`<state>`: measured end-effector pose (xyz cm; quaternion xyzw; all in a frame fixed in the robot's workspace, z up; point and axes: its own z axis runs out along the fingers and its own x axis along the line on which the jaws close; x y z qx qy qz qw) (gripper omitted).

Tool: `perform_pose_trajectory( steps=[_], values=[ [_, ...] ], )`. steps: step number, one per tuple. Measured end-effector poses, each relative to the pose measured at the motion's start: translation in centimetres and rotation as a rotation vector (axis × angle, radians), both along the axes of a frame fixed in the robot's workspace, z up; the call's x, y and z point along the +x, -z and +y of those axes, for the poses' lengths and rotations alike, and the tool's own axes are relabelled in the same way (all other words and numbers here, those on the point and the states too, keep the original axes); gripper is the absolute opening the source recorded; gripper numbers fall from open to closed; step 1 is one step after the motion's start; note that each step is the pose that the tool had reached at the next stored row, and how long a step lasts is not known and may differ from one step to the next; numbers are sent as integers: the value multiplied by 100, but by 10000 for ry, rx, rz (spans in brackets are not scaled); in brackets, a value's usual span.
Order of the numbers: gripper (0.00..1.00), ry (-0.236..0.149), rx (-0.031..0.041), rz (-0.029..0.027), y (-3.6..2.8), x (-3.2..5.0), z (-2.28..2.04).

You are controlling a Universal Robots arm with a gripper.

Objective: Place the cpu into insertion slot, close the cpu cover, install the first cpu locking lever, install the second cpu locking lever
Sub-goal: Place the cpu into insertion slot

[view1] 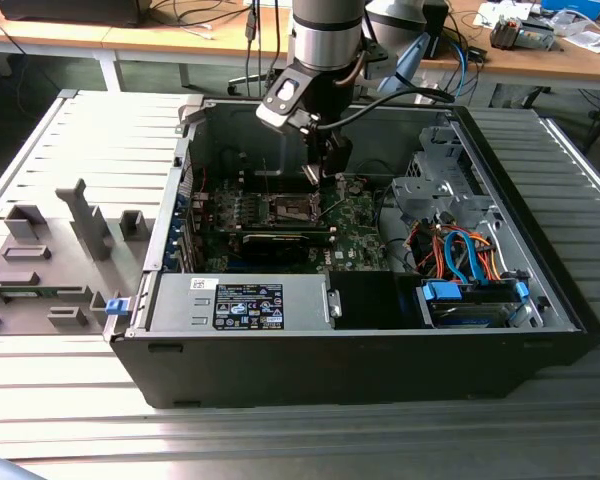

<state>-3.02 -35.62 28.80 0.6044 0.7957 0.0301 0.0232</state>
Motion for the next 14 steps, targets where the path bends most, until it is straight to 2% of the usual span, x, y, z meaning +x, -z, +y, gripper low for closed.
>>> perform_pose_trajectory(
  steps=[14],
  values=[
    [54, 165, -14, 0, 0, 0, 0]
  ],
)
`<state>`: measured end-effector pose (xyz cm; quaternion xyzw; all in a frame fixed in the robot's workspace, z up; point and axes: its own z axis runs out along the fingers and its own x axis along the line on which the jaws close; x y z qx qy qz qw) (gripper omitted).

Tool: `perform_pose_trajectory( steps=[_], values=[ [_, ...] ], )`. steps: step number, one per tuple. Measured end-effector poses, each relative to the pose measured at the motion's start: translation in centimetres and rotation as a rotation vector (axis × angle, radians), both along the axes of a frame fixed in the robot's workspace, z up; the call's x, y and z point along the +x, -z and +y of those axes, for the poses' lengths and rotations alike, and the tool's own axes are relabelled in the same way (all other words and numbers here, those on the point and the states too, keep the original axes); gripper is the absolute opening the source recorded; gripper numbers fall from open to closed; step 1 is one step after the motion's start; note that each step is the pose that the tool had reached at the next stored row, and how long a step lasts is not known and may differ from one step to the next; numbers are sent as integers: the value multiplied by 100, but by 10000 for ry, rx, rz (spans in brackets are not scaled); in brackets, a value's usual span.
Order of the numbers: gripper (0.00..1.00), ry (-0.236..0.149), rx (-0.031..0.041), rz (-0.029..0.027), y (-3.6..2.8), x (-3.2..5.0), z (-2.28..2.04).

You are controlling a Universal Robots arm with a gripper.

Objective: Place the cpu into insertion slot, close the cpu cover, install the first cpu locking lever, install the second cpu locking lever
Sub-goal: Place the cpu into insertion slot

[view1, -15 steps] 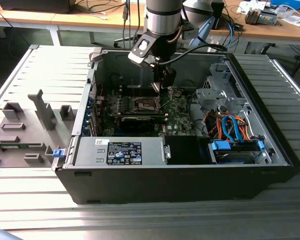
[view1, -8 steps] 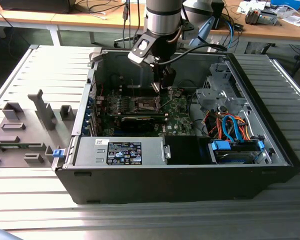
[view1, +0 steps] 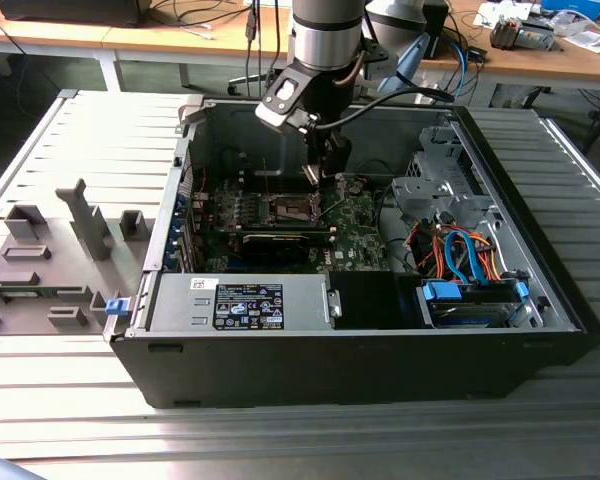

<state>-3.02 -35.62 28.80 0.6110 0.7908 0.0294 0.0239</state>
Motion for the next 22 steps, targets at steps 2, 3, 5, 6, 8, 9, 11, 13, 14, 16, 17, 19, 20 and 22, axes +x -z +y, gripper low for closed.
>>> perform_pose_trajectory(
  steps=[2, 3, 5, 6, 8, 9, 11, 13, 14, 16, 17, 19, 20, 22],
  values=[
    [54, 26, -3, 0, 0, 0, 0],
    [54, 35, -4, 1, 0, 0, 0],
    [54, 58, -6, 0, 0, 0, 0],
    [54, 77, -9, 1, -1, 0, 0],
    [54, 97, -10, 0, 0, 0, 0],
    [54, 112, -11, 0, 0, 0, 0],
    [54, 134, -13, 0, 0, 0, 0],
    [54, 150, -13, 0, 0, 0, 0],
    [54, 163, -14, 0, 0, 0, 0],
    [54, 182, -14, 1, 0, 0, 0],
    [54, 206, -14, 1, 0, 0, 0],
    [54, 270, -15, 0, 0, 0, 0],
    [54, 298, -16, 1, 0, 0, 0],
    [54, 347, -18, 0, 0, 0, 0]
  ],
)
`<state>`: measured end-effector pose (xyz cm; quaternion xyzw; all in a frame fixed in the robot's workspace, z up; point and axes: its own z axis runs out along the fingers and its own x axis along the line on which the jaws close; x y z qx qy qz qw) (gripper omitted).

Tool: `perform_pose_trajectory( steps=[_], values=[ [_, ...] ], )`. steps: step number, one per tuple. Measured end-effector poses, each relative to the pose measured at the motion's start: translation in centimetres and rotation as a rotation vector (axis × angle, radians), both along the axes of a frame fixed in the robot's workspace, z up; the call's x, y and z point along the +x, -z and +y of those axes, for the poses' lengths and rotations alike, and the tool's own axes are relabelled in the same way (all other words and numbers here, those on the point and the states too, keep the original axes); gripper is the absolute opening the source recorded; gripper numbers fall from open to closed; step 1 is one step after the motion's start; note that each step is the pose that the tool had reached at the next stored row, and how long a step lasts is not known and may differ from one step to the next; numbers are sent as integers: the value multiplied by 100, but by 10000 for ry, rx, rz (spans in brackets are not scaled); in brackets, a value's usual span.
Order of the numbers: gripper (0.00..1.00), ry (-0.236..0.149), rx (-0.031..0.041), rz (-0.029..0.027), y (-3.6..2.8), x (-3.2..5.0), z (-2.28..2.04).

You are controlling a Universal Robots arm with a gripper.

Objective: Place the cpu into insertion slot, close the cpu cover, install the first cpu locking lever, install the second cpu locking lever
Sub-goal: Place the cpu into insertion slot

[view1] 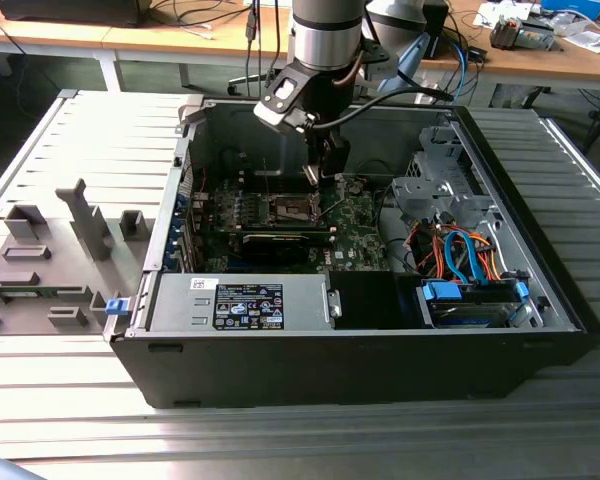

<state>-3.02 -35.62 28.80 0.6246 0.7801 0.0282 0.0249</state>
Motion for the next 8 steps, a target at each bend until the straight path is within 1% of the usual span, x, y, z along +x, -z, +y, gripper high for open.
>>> perform_pose_trajectory(
  steps=[8],
  values=[
    [54, 194, -16, 0, 0, 0, 0]
  ],
)
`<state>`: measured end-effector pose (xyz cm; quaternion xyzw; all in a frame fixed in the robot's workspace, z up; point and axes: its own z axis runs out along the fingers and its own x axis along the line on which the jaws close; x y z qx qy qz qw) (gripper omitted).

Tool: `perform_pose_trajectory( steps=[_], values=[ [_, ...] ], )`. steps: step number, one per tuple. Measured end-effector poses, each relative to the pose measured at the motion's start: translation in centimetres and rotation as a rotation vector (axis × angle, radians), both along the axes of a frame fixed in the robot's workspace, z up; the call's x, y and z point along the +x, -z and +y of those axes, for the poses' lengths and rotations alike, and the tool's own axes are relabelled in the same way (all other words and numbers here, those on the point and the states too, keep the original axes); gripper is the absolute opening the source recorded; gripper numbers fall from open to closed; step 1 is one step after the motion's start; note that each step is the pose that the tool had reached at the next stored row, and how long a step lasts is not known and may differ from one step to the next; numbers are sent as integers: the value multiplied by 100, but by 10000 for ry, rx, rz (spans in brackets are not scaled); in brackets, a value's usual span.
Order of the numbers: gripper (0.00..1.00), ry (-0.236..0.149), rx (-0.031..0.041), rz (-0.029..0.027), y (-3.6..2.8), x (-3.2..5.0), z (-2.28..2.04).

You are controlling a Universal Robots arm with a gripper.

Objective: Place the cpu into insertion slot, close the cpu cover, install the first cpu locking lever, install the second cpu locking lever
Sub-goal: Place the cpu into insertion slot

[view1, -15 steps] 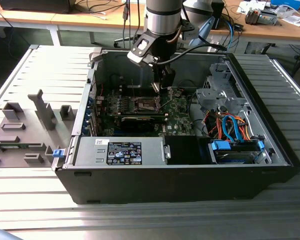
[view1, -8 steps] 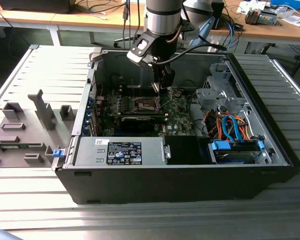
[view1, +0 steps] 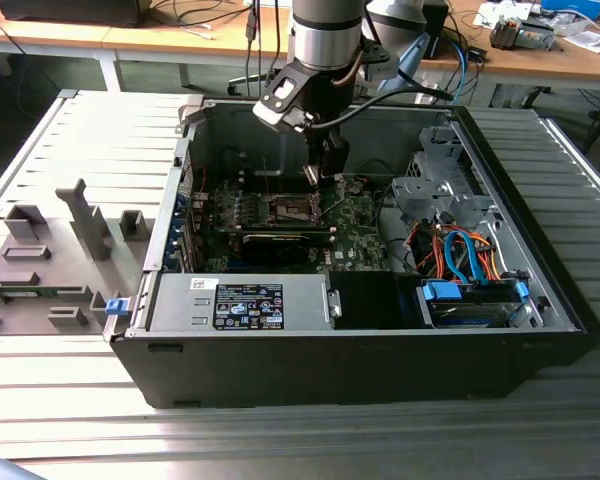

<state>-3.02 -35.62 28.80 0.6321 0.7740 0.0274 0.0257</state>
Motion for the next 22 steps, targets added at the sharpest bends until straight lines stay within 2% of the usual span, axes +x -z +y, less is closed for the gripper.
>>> perform_pose_trajectory(
  steps=[22],
  values=[
    [54, 440, -48, 0, 0, 0, 0]
  ],
)
